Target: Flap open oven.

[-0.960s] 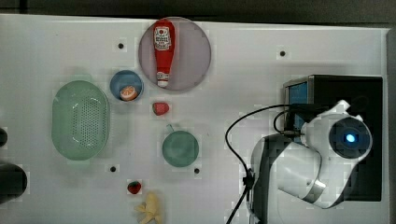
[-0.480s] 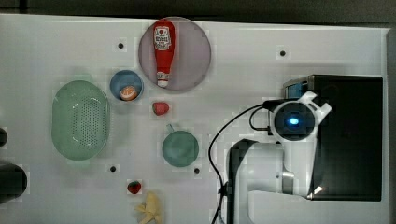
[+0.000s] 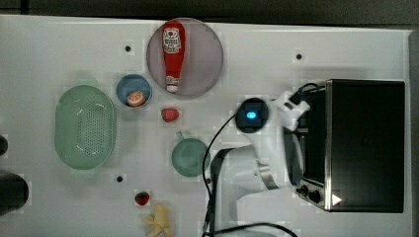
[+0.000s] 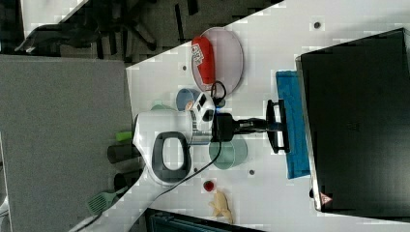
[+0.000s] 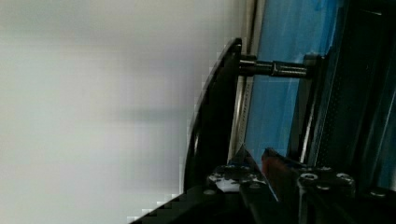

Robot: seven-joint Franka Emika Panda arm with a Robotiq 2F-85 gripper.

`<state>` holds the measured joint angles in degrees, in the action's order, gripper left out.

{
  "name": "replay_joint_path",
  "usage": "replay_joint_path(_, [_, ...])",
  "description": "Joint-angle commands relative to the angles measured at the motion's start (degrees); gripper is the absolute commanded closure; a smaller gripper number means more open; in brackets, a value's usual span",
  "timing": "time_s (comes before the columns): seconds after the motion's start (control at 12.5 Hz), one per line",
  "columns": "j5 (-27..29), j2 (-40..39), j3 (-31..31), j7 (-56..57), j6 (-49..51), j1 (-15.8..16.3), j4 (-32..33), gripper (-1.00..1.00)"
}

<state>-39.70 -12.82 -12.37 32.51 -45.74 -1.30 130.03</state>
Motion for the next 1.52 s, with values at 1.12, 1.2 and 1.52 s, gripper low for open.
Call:
replay_joint_path(1.12, [-7.1, -12.4, 4.6, -36.3, 3.9, 10.8, -9.0, 0.65])
replay_joint_path(1.2, [-2.9, -9.9, 4.5, -36.3, 3.9, 10.8, -9.1, 0.65])
replay_joint_path(1.52, [17.8, 0.3, 4.2, -36.3, 5.5, 10.3, -9.1, 0.65])
